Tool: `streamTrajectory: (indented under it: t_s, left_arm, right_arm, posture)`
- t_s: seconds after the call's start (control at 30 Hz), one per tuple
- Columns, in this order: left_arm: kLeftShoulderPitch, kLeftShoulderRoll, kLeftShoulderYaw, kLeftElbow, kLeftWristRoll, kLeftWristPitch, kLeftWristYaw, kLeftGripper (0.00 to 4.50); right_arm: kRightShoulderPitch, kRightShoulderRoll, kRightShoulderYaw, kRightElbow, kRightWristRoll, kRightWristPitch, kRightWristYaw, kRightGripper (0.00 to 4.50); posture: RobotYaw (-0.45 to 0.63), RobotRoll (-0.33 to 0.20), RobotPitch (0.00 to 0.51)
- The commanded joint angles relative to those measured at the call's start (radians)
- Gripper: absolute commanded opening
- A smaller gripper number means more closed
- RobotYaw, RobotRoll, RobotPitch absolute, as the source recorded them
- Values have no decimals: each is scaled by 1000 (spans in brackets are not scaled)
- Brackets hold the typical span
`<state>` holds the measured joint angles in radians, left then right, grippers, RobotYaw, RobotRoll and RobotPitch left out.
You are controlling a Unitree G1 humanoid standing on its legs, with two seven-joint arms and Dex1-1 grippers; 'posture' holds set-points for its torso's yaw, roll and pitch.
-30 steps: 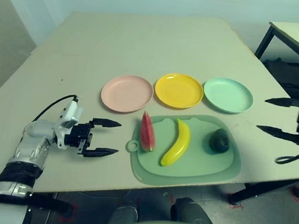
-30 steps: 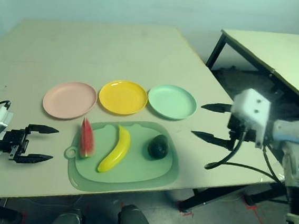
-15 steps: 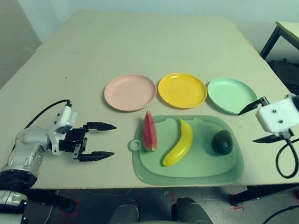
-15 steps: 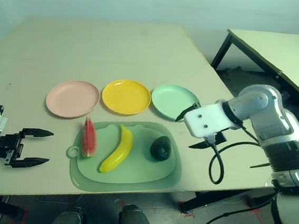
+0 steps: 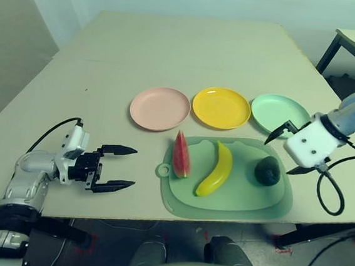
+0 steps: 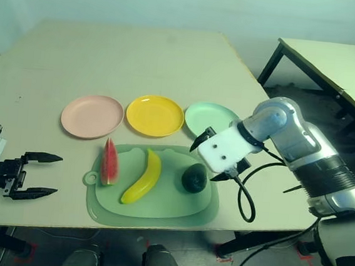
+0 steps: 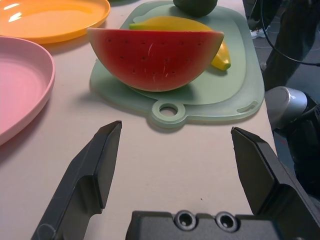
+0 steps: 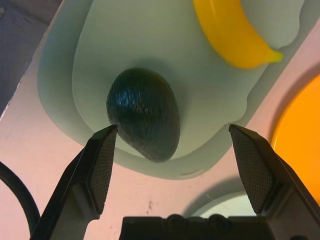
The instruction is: Place the fruits into color-matched plates.
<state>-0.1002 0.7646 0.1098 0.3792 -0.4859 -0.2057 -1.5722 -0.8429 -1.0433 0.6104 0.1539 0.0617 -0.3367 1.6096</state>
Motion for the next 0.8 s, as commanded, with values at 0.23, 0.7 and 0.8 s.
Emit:
streamTrajectory:
  t_s: [0.23,0.7,0.8]
  left_arm:
    - [9,1,13,-5,14,-17,11,4450]
    - [1,19,11,-11,24,-19,12,4450]
    - [1,14,8,-13,26,-21,13,4450]
  right_arm:
    - [26,-22,63,-26,-48,-1,5,4500]
    - [23,67,42,59,-129,-50,5,4500]
    - [33,77,39,66,-141,-55,5,4500]
  posture:
    - [-42,0,42]
    - [-29,0,47]
    - [-35,0,46]
